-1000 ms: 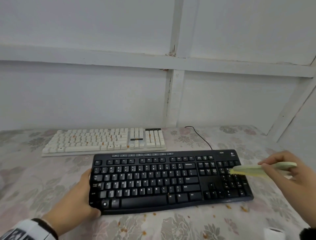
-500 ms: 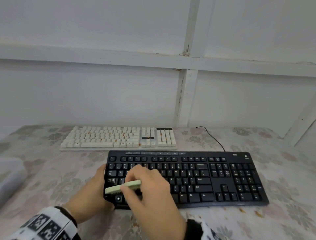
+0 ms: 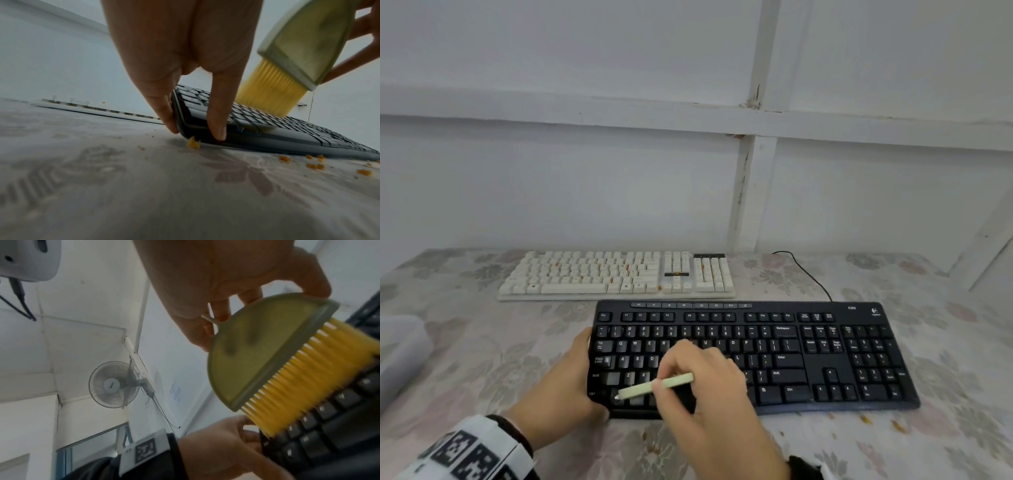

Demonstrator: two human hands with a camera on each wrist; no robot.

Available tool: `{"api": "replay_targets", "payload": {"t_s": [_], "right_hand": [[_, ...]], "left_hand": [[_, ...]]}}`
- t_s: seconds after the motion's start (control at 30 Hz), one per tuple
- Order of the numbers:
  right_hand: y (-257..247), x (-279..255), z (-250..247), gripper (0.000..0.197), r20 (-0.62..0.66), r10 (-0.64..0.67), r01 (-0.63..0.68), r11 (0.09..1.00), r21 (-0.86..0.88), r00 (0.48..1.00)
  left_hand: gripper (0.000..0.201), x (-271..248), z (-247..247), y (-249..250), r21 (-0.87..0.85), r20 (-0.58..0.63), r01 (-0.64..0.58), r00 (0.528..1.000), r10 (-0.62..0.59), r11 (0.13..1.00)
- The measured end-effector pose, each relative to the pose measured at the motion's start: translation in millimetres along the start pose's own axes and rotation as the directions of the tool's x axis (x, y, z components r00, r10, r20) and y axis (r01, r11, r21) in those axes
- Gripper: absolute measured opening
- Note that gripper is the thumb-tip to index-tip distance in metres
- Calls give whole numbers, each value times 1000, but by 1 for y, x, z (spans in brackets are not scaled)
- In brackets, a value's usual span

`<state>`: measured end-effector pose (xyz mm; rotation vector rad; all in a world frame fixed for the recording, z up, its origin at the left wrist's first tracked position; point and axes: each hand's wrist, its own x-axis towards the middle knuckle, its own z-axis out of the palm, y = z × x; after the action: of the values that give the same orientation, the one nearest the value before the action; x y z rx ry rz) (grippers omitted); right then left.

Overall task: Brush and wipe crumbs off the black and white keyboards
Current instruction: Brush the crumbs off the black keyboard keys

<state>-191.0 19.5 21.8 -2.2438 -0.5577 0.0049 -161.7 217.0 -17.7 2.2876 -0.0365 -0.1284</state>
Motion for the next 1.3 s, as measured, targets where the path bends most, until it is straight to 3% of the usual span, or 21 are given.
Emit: {"api": "replay_targets", "payload": {"t_s": [0.17, 0.3, 0.47, 0.63, 0.73, 0.87, 1.03, 1.2, 1.3], "right_hand": [[17, -2, -19, 10, -113, 84, -91, 994, -54, 990], [20, -2, -23, 15, -110, 54, -51, 998, 30, 992], [44, -13, -49, 12, -173, 141, -140, 990, 17, 975], [43, -14, -69, 10, -190, 138, -107, 981, 162, 972], [52, -17, -68, 8, -170, 143, -128, 987, 100, 975], [68, -25, -84, 8, -233, 212, -211, 977, 30, 949], [57, -28, -87, 9, -239, 198, -167, 975, 145, 951], [74, -32, -98, 12, -278, 275, -252, 961, 115, 920], [72, -34, -103, 9, -307, 258, -223, 964, 143, 916]], "left_hand": [[94, 2, 0, -6, -5, 29, 42, 999, -42, 999], [96, 1, 0, -5, -11, 38, 62, 997, -62, 998], [96, 1, 0, -2, 19, 37, 67, 997, -68, 998], [95, 0, 1, -2, 18, 32, 90, 995, -90, 996], [96, 0, 1, -4, 18, 23, 91, 996, -91, 996], [98, 2, 1, -8, 17, 24, 103, 994, -104, 994], [97, 3, 3, -10, -14, 22, 94, 995, -94, 995], [98, 5, 3, -12, -12, 28, 85, 996, -84, 996], [100, 5, 3, -13, -7, 25, 98, 995, -98, 995]]}}
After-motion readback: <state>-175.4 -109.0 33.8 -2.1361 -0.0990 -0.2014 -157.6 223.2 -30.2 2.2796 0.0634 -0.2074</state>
